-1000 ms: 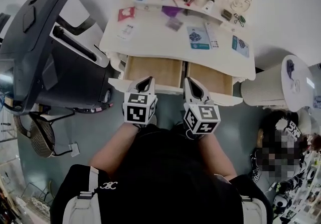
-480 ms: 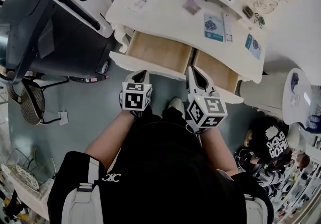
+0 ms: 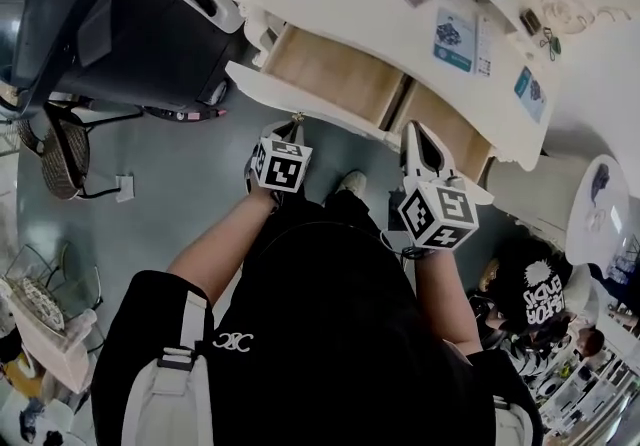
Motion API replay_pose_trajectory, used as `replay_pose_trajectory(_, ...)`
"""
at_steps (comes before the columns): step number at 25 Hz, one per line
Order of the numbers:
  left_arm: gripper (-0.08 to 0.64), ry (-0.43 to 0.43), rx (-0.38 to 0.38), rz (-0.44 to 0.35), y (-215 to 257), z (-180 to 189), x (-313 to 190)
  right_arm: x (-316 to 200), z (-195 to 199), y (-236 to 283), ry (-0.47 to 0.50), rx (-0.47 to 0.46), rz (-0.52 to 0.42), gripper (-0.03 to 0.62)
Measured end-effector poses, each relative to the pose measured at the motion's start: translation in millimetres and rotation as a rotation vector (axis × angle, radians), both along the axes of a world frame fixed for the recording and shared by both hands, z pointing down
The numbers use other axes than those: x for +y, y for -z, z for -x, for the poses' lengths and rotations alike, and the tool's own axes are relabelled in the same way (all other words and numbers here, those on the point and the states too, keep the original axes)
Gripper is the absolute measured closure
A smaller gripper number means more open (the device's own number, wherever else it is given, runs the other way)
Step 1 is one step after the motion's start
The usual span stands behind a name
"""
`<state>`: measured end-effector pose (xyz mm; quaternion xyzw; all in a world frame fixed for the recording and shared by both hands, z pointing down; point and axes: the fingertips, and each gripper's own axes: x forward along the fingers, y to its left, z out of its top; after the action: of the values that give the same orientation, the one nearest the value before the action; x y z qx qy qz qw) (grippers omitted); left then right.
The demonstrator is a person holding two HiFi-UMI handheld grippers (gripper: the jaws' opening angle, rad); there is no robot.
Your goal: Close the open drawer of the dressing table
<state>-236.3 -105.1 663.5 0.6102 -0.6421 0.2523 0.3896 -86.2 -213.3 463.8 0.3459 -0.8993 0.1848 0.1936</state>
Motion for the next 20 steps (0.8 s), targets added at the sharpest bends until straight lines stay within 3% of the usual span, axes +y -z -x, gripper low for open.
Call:
replay_pose_trajectory(5,0.483,-0.035,-0.03,0.063,-34,5,-6,-7,-17,-2,-0.044,0.006,0.002,0.581)
replay_pose_trajectory(9,0.482,-0.06,-0.038,0.11,-49,2,-11,-12,-32,-2,-0.088,0.02,0.006,0.581)
replay_pose_trajectory(20,0.482,-0.024,-0.094,0.084,-52,12,-33,-11,-55,-3,-0.169,0.04,-0.004,0.581)
